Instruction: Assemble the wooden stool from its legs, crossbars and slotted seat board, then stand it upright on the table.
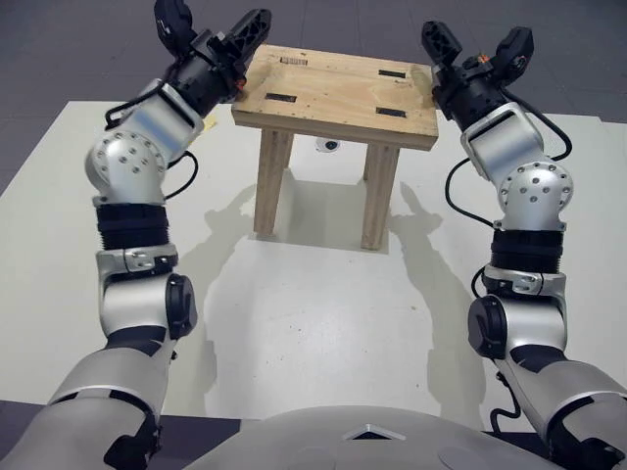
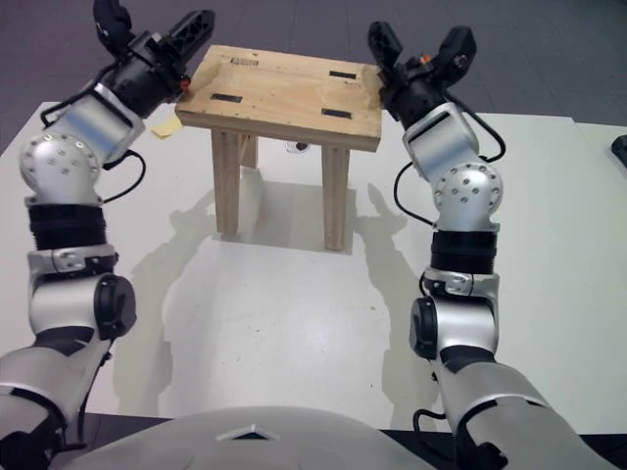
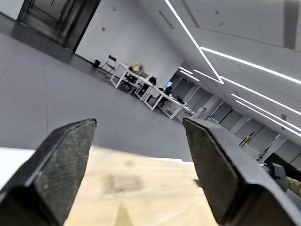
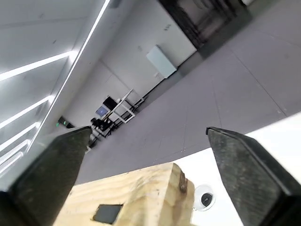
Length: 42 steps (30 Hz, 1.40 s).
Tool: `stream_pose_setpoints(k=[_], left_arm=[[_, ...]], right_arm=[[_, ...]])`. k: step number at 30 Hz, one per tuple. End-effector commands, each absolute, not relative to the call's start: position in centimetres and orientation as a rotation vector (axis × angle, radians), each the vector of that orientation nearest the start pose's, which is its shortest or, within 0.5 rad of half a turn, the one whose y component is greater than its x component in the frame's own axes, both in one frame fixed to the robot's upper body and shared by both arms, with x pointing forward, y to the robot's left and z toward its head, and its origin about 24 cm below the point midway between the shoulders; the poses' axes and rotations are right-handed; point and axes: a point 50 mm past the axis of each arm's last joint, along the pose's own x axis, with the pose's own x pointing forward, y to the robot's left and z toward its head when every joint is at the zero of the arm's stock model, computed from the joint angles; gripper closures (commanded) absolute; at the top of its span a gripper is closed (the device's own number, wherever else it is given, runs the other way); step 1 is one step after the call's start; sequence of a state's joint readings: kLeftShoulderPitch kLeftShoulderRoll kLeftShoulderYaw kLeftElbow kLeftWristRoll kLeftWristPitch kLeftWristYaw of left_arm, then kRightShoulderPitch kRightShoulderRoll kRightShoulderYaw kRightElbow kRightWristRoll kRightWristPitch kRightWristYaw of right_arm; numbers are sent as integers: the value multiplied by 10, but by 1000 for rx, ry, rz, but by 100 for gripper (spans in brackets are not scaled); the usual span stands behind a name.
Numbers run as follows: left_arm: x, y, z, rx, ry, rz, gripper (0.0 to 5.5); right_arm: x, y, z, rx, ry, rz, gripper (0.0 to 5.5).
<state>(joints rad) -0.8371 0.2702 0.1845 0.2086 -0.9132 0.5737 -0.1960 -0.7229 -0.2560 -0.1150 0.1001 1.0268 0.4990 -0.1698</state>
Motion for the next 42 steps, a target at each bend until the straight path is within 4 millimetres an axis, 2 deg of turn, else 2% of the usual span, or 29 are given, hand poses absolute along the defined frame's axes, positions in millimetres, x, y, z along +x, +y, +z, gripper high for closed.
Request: stream_pose_setpoints(k=[1, 2, 5, 8, 11, 16, 19, 21, 24, 27, 34, 38, 42], left_arm=[[350, 158, 253, -590, -436, -484, 134], [347, 165, 260, -569, -516, -429, 117], [341, 184, 271, -521, -666, -303, 65], [341, 201, 273, -469, -729, -203, 21], [340, 217, 270, -343, -755, -102, 13], [334, 257, 253, -129, -740, 137, 13], [330, 285, 227, -64, -655, 261, 13], [329, 294, 212, -50, -597, 298, 13], [326, 295, 200, -103, -571, 264, 13], [323, 296, 185, -78, -537, 260, 13], [318, 297, 144, -60, -411, 289, 13], [316, 296, 132, -73, -374, 299, 13], [314, 295, 129, -72, -365, 299, 13]], right_arm=[[348, -144, 207, 528, -142, 333, 27], [349, -148, 214, 467, -199, 317, 11], [348, -152, 230, 342, -325, 311, 10], [349, -152, 241, 219, -412, 315, 10], [350, -159, 246, 108, -479, 243, 10], [354, -195, 237, -124, -539, -116, 10], [354, -215, 220, -259, -522, -264, 10], [352, -222, 210, -310, -520, -315, 10], [350, -230, 193, -346, -504, -363, 10], [350, -235, 174, -355, -456, -398, 10], [346, -243, 135, -242, -331, -425, 10], [343, -240, 123, -242, -307, -408, 10], [344, -237, 116, -234, -285, -399, 10]])
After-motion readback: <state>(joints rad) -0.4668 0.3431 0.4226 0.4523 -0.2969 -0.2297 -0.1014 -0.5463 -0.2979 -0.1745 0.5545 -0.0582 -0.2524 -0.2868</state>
